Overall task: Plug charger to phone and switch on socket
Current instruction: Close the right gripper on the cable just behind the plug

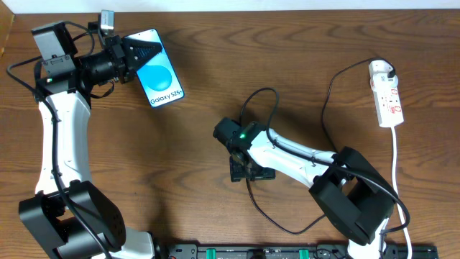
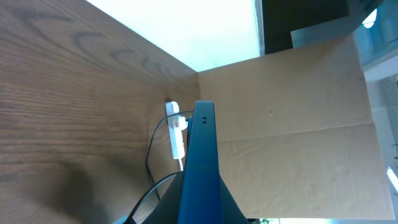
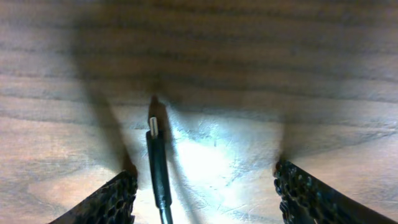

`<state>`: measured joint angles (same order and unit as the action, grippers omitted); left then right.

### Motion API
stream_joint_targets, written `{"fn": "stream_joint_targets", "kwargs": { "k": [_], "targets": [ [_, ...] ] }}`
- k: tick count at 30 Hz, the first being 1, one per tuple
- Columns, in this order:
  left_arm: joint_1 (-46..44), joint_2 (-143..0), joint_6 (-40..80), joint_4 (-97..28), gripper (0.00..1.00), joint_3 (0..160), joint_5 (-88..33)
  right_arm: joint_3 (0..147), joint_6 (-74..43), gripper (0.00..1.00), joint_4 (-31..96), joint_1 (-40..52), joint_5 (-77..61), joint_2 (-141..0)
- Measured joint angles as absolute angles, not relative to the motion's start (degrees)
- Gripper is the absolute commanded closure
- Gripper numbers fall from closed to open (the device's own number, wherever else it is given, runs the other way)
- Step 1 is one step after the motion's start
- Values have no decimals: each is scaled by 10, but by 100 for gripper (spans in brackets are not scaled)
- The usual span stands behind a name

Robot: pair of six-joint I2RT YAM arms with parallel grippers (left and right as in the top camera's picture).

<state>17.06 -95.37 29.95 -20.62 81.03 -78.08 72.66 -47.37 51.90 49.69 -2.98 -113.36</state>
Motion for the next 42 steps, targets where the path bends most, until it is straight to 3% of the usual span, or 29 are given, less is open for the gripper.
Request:
{"fn": "stream_joint_targets", "kwargs": {
  "k": [5,11,18,23,25,31,42],
  "targets": [
    [171,-954,300,-206,93,810,-781,727,-476,61,521,501,-32,-1134],
    [171,-954,300,-206,93,810,-781,727,-479,75,523,501,-31,-1134],
    [171,-954,300,-206,93,810,-781,727,-480,76,523,501,-30,-1134],
    [171,-954,300,-206,93,810,-781,727,-479,58,517,501,-30,-1134],
    [171,-954,300,-206,93,810,-781,727,-480,57,514,501,-30,-1134],
    [171,-954,300,-206,93,810,-781,727,-482,74,513,496,-28,-1134],
    [171,-954,300,-206,93,810,-781,727,-481,91,511,494,-23,-1134]
  ]
}}
